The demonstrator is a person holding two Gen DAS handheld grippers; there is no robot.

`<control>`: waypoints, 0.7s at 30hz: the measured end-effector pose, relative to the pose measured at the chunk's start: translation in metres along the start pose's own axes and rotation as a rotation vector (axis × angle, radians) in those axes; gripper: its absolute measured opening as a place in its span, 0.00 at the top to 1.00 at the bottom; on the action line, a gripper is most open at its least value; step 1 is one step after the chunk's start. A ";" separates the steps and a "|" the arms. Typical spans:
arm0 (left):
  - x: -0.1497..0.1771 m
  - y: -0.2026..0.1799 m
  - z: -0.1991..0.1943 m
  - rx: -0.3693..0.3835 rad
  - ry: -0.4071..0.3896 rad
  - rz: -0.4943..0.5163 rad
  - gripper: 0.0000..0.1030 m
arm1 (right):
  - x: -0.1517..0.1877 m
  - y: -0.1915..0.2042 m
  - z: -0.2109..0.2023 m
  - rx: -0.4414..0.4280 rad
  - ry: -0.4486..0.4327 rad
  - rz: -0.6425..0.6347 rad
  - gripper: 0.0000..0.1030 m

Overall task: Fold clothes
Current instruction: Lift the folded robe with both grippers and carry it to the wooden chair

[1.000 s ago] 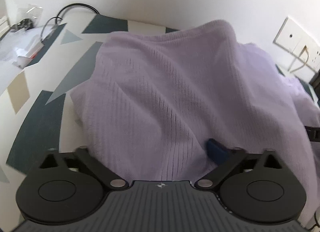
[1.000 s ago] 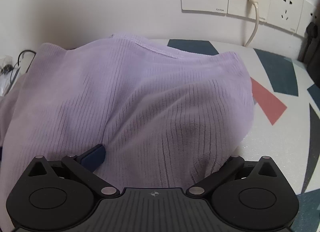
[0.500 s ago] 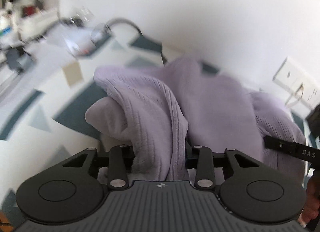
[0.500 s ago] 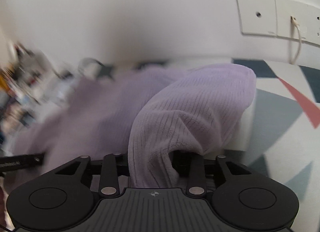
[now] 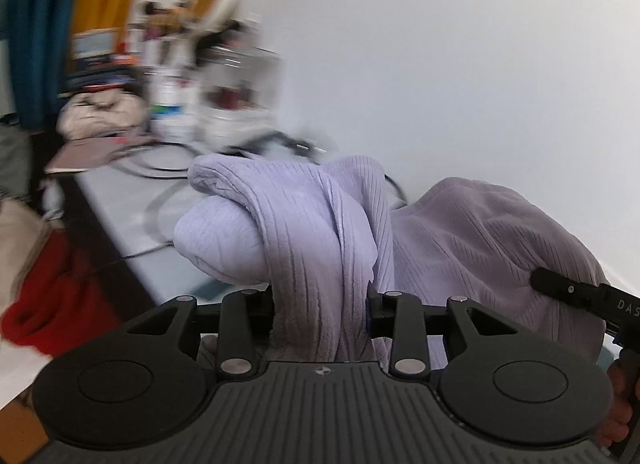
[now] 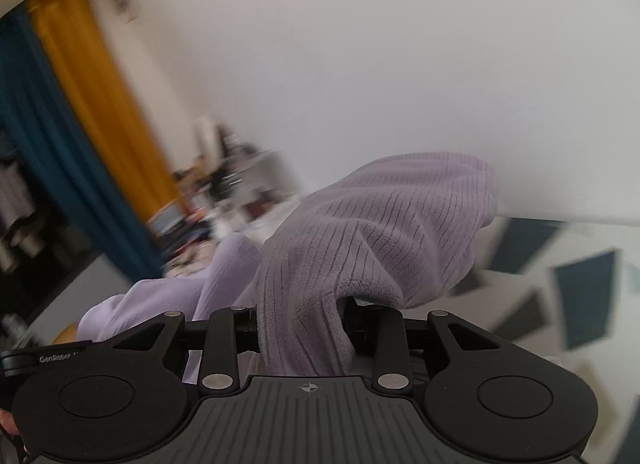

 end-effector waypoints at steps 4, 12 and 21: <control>0.001 0.076 -0.036 -0.071 -0.052 -0.077 0.66 | 0.004 0.063 0.029 -0.102 0.072 -0.023 0.72; 0.024 0.257 -0.129 -0.198 -0.117 -0.201 0.66 | 0.068 0.247 0.102 -0.296 0.222 -0.108 0.72; 0.062 0.452 -0.211 -0.398 -0.137 -0.384 0.66 | 0.178 0.448 0.177 -0.444 0.410 -0.124 0.72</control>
Point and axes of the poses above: each gripper's, at about its wrist camera, not at the fingertips, and z roughly the way its jaws point, y to its left, x to its underside, the point moved 5 cm from there along z, roughly the way its jaws point, and after that the axes turned 9 degrees about -x, right-handed, at the moved point
